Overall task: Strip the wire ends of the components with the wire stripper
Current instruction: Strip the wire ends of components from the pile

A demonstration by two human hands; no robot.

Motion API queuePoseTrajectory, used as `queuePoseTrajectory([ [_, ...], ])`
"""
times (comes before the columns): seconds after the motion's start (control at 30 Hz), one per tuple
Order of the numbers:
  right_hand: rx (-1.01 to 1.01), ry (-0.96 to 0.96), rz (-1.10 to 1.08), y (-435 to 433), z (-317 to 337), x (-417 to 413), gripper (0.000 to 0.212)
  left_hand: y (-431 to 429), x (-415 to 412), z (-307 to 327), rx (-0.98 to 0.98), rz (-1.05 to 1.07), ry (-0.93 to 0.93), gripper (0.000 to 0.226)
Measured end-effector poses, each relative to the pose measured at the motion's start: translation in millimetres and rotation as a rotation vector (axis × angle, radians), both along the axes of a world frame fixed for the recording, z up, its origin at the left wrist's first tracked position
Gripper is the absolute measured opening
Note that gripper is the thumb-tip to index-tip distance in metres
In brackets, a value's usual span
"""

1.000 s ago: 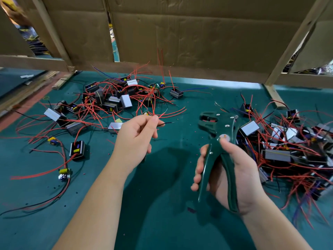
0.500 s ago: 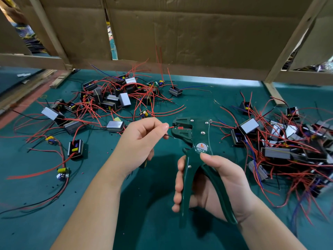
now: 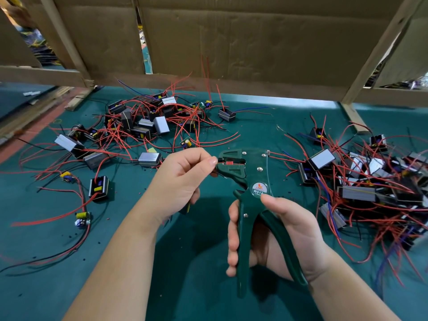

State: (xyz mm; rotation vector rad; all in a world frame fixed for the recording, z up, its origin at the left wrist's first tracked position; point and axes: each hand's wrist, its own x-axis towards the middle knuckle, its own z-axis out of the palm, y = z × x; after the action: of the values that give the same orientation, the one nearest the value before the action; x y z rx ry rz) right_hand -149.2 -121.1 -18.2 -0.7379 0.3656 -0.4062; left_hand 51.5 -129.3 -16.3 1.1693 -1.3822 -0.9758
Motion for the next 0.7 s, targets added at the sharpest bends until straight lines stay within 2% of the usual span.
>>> queuePoseTrajectory([
  [0.33, 0.013, 0.057, -0.015, -1, -1, -1, 0.048, 3, -1, 3, -0.011, -0.027, -0.041, 0.026],
  [0.4, 0.018, 0.183, -0.098, 3, -2, 5, 0.052, 2, -1, 1, 0.011, 0.041, -0.117, 0.028],
  [0.47, 0.04, 0.355, -0.282, 4, -6, 13, 0.06, 0, -3, -5, 0.03, 0.143, -0.249, 0.03],
  [0.53, 0.078, 0.435, -0.421, 3, -8, 17, 0.063, -3, -6, -12, 0.047, 0.19, -0.339, 0.03],
  [0.7, 0.065, 0.307, -0.435, -2, -5, 12, 0.059, -6, 0, -16, -0.009, 0.207, -0.478, 0.023],
])
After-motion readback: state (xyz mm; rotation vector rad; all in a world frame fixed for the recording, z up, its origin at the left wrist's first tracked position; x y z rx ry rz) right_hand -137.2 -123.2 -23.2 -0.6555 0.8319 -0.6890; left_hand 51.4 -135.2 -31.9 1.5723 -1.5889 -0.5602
